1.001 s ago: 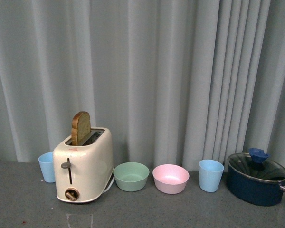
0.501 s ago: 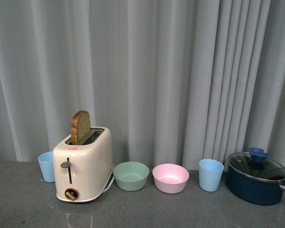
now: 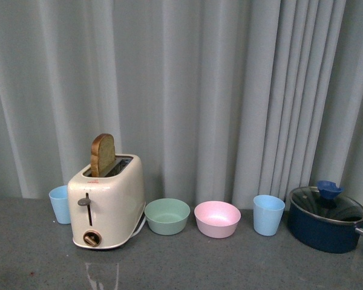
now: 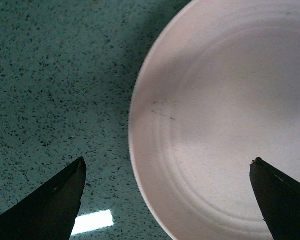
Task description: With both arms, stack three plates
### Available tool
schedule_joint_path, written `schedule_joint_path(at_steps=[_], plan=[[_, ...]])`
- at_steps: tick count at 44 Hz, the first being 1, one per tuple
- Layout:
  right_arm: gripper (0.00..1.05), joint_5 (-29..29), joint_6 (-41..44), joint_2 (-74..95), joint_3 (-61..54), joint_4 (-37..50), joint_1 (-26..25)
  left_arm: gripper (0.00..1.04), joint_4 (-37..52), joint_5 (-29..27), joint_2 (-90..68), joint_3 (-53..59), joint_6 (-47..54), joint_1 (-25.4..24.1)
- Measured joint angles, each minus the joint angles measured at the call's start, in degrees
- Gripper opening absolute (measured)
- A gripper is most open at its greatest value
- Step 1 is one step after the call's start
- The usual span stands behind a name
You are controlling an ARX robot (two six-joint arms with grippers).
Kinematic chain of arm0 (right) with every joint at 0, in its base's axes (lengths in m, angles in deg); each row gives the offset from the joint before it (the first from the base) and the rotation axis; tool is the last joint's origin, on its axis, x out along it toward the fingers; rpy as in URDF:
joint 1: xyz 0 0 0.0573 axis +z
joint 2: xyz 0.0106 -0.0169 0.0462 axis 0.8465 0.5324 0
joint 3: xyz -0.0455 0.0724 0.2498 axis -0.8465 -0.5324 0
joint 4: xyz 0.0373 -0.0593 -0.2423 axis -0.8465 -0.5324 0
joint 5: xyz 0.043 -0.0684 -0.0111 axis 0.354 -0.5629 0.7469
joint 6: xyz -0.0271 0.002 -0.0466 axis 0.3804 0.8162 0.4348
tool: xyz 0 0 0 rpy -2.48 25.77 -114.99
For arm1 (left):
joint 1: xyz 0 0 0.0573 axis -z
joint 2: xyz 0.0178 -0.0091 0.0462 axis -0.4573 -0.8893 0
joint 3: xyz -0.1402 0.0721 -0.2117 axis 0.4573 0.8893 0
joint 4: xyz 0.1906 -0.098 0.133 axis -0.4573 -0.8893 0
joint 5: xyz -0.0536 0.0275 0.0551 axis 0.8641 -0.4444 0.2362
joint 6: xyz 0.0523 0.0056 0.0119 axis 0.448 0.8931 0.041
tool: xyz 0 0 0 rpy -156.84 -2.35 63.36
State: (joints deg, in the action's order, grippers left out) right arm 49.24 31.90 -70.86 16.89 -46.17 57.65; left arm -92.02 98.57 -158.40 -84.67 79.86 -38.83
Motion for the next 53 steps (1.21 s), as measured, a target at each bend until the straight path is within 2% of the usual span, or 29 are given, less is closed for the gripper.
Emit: schedule_joint_path(at_steps=[12, 20, 53], plan=[[0.97, -0.02, 0.00, 0.00, 0.00, 0.00, 0.00, 0.98, -3.21, 0.13, -5.81, -5.35, -0.09, -3.74], [0.97, -0.02, 0.00, 0.00, 0.00, 0.00, 0.00, 0.98, -4.31, 2.73, -7.80, -5.68, -0.39, -4.94], [0.97, -0.02, 0.00, 0.00, 0.00, 0.00, 0.00, 0.98, 4.04, -0.52, -11.32, -2.82, -1.20, -1.77]])
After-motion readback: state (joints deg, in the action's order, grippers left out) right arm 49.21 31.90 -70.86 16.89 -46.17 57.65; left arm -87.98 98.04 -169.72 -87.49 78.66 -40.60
